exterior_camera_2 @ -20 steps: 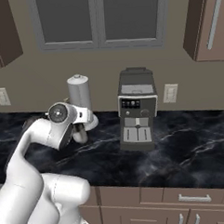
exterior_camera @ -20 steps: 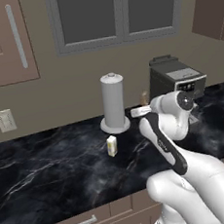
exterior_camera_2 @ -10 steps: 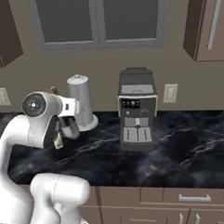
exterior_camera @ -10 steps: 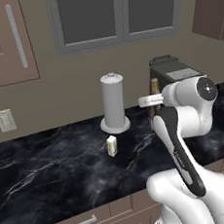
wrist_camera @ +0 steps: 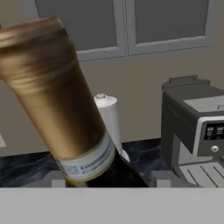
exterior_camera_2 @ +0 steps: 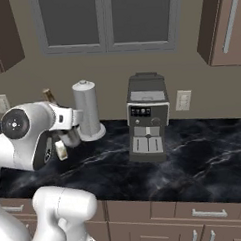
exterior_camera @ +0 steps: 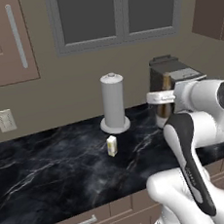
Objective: Move the drinks to the dining counter.
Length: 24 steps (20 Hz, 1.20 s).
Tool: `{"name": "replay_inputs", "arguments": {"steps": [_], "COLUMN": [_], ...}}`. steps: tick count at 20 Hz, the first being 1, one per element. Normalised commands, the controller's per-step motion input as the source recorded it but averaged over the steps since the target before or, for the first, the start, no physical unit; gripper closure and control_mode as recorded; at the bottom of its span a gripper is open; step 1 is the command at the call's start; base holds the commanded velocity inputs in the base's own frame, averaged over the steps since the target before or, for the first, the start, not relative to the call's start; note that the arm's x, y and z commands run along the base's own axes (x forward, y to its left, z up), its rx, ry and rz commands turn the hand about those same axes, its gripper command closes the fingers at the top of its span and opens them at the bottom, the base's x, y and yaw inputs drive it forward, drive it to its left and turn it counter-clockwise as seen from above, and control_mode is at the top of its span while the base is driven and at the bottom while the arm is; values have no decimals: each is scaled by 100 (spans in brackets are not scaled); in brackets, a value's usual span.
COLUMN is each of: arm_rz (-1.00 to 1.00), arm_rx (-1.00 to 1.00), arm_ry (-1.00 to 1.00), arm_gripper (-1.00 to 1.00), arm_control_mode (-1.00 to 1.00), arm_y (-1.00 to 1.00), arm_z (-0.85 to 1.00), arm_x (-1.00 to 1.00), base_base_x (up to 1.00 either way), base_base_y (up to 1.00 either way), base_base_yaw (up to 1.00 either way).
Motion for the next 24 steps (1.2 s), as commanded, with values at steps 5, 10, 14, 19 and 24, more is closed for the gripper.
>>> {"name": "replay_inputs", "arguments": {"steps": [5, 10, 14, 19, 24], "arm_rz": [0, 0, 0, 0, 0], "arm_rx": [25, 11, 0, 0, 0], "arm_ry": [-2, 0, 0, 0, 0], "arm_gripper": [100, 100, 100, 100, 100], "arm_control_mode": [-100, 100, 100, 100, 100], "arm_y": [-15, -1, 0, 0, 0], "arm_z": [1, 5, 0, 0, 0], "arm_x": [-25, -13, 0, 0, 0], "base_base_x": [0, -19, -35, -35, -21], "base_base_y": [0, 1, 50, 94, 38], "base_base_yaw": [0, 4, 18, 58, 97]}}
